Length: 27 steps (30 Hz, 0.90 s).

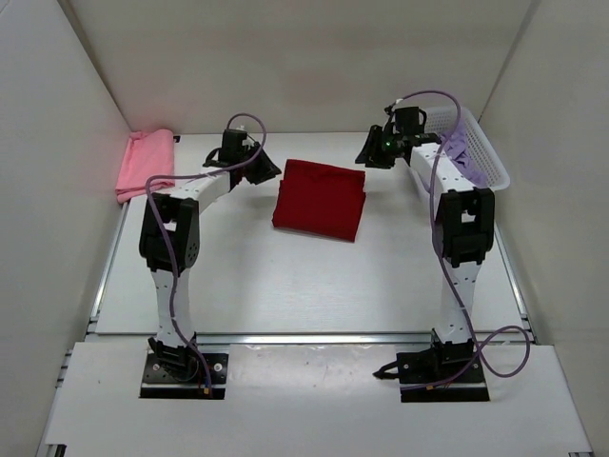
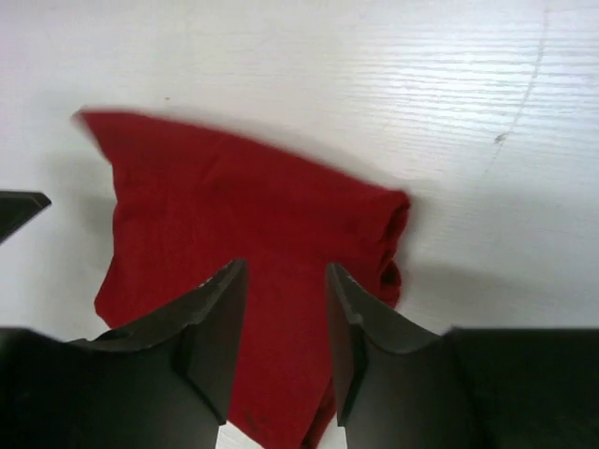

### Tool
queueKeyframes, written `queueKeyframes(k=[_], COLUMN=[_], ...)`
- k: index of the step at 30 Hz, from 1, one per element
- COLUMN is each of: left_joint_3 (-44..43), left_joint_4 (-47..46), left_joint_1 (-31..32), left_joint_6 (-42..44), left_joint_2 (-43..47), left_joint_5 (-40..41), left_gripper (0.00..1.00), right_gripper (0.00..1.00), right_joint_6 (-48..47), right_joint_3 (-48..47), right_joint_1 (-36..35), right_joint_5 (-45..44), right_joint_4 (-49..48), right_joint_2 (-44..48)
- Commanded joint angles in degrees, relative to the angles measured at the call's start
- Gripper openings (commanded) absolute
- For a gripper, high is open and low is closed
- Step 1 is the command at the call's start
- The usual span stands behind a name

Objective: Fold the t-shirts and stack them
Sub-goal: Fold the long partially folded tshirt into a neat square, then smooth out wrinkles on the folded tshirt

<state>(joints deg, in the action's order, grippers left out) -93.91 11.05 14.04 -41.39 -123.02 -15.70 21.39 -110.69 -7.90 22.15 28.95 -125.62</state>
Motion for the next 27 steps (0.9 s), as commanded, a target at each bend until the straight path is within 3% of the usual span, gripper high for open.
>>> queueKeyframes(k=[1,4,8,13,18,21,27], left_joint_3=[8.00,14.25,17.87,33.16,48.26,55.21,56.64], left_joint_4=[-7.26,-9.63,-9.73,-19.55,-27.74,-35.81,-30.40], left_joint_1=[4.40,8.27,9.95,9.34,12.14,12.76,10.58], left_joint_6=[1.39,2.62,0.70,-4.57,-10.10,-15.29,-12.15], left_joint_2=[9.54,10.52,7.71,12.89,20.00,22.99,35.29], left_joint_5=[0.94,3.83,0.77,0.85,-0.29,-4.58,-1.54], left_gripper=[0.38,0.37,0.33,0.31,0.32,0.33,0.52], right_gripper=[0.36,0.28,0.13,0.02,0.00,0.00,0.00], right_joint_6=[-0.38,0.93,5.93,7.97,8.41,6.92,6.82], right_joint_3=[7.73,18.19,32.52,44.07,53.99,55.31,57.25], right_joint_1=[-2.73,-5.72,-8.27,-10.82,-9.51,-8.89,-7.31], right_joint_5=[-1.76,-2.46,3.77,3.60,4.83,5.36,11.93], right_joint_4=[-4.06,-10.56,-20.77,-28.68,-34.13,-33.52,-35.62], right_joint_2=[8.26,12.84,17.33,18.58,19.71,20.15,25.07])
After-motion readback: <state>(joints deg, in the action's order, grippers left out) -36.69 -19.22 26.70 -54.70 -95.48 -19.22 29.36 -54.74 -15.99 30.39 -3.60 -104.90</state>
